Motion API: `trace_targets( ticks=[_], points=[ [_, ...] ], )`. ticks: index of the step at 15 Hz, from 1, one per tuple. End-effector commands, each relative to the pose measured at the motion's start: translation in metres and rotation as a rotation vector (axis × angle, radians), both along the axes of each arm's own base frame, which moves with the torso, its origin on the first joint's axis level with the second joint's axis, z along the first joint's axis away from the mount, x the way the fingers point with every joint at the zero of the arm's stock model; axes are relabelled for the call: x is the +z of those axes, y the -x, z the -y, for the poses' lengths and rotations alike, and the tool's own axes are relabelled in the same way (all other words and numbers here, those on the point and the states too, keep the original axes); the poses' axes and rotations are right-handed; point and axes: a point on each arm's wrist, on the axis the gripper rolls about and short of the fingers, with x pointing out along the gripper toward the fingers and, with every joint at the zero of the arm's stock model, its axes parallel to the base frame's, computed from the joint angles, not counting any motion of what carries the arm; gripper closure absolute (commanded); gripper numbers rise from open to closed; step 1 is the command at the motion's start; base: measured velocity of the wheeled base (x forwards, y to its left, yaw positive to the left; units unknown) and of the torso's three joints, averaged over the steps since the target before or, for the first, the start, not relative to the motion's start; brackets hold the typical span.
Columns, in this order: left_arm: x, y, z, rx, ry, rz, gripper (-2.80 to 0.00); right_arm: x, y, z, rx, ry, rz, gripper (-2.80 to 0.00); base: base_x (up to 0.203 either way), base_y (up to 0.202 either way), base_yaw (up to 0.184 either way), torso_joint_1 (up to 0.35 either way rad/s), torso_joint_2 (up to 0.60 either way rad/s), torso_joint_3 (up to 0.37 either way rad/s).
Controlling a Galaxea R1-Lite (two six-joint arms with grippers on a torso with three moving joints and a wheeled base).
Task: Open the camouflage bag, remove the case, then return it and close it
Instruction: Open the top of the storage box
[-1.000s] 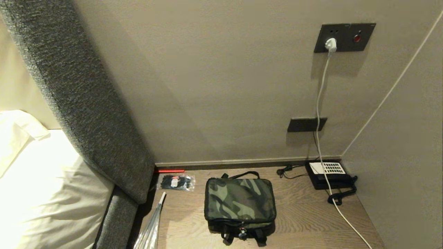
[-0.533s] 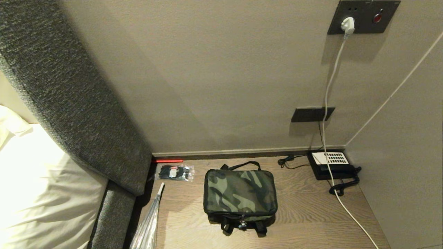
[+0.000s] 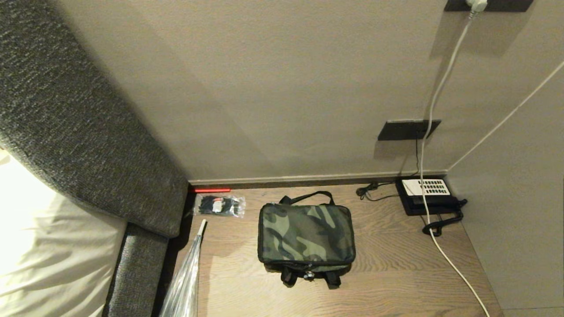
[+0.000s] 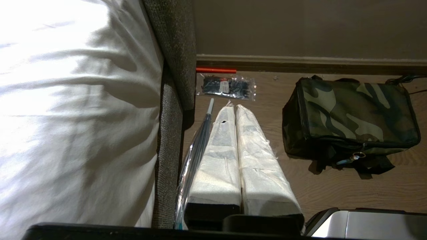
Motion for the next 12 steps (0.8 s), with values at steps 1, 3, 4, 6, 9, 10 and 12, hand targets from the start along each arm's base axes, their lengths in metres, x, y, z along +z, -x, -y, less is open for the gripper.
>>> trace_targets(
  ticks=[1,3,4,6,9,10,12],
  points=[
    [-0.0009,-0.0002,0.0000,0.002,0.000,-0.003,0.00,-0.0001,0.0003,0.0000,0.001,0.000,0.004,0.00,0.000,0.000,0.000,-0.002,0.01,-0.197],
    [-0.0009,-0.0002,0.0000,0.000,0.000,-0.003,0.00,0.0000,0.0002,0.0000,0.001,0.000,0.002,0.00,0.000,0.000,0.000,0.002,0.01,-0.195],
    [-0.0009,-0.0002,0.0000,0.001,0.000,-0.003,0.00,-0.0001,0.0003,0.0000,0.001,0.000,0.004,0.00,0.000,0.000,0.000,-0.001,0.01,-0.194],
    [-0.0009,-0.0002,0.0000,0.002,0.000,-0.003,0.00,-0.0001,0.0003,0.0000,0.001,0.000,0.004,0.00,0.000,0.000,0.000,0.000,0.00,-0.200],
    [-0.0009,-0.0002,0.0000,0.002,0.000,-0.003,0.00,-0.0001,0.0003,0.0000,0.001,0.000,0.004,0.00,0.000,0.000,0.000,0.004,0.01,-0.193],
    [-0.0009,-0.0002,0.0000,0.000,0.000,-0.003,0.00,-0.0001,0.0003,0.0000,0.001,0.000,0.004,0.00,0.000,0.000,0.000,0.004,0.01,-0.189],
    [-0.0009,-0.0002,0.0000,0.002,0.000,-0.003,0.00,-0.0001,0.0003,0.0000,0.001,0.000,0.004,0.00,0.000,0.000,0.000,0.004,0.00,-0.199]
  ],
)
